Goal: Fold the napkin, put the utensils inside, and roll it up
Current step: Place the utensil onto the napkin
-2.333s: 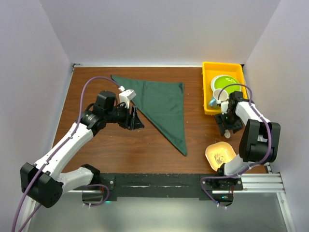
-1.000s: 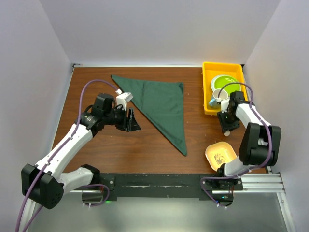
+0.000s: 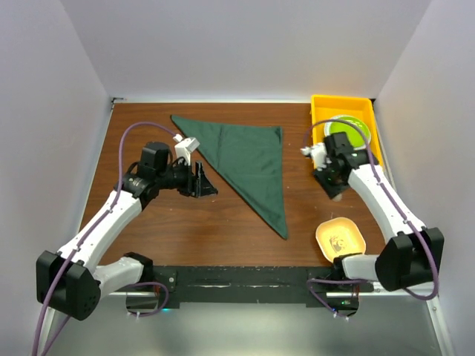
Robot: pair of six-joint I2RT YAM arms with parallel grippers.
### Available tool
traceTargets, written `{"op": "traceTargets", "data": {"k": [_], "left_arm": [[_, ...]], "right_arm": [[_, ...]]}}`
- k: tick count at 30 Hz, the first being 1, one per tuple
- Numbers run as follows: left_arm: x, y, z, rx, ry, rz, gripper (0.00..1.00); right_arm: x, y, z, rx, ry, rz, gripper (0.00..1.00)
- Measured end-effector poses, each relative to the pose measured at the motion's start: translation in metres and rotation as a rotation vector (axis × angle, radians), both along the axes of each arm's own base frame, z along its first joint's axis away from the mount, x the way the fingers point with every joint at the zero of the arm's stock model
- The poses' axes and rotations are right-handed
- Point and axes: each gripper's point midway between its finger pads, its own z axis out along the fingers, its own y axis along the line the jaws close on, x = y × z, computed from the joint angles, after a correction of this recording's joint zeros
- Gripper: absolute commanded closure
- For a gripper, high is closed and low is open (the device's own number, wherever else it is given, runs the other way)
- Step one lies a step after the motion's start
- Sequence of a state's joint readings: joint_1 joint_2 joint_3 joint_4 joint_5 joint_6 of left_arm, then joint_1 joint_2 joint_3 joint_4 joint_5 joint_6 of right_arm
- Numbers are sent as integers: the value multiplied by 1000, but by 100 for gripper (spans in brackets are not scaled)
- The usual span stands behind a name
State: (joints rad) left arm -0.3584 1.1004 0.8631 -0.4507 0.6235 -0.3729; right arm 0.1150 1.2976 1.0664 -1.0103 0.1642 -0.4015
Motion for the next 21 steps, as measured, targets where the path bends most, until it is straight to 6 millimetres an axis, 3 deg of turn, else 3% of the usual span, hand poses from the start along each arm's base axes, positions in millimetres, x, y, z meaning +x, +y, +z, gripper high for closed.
{"op": "traceTargets", "data": {"k": [5,8,11,15,21], "left_arm": [[2,0,-7,-87,67,20,39],[2,5,-17,-143,145,54,39],[10,9,-25,-183,203,99,36],[19,6,-29,-211,233,104,30],[20,4,-35,-215,258,97,30]], "right_arm": [[14,104,36,80,-92,370,100],[3,171,52,127,-125,648,100],[-11,227,52,135,-122,902,100],[-23,267,23,99,-40,1144,100],[-31,287,-1,81,22,1308,100]]}}
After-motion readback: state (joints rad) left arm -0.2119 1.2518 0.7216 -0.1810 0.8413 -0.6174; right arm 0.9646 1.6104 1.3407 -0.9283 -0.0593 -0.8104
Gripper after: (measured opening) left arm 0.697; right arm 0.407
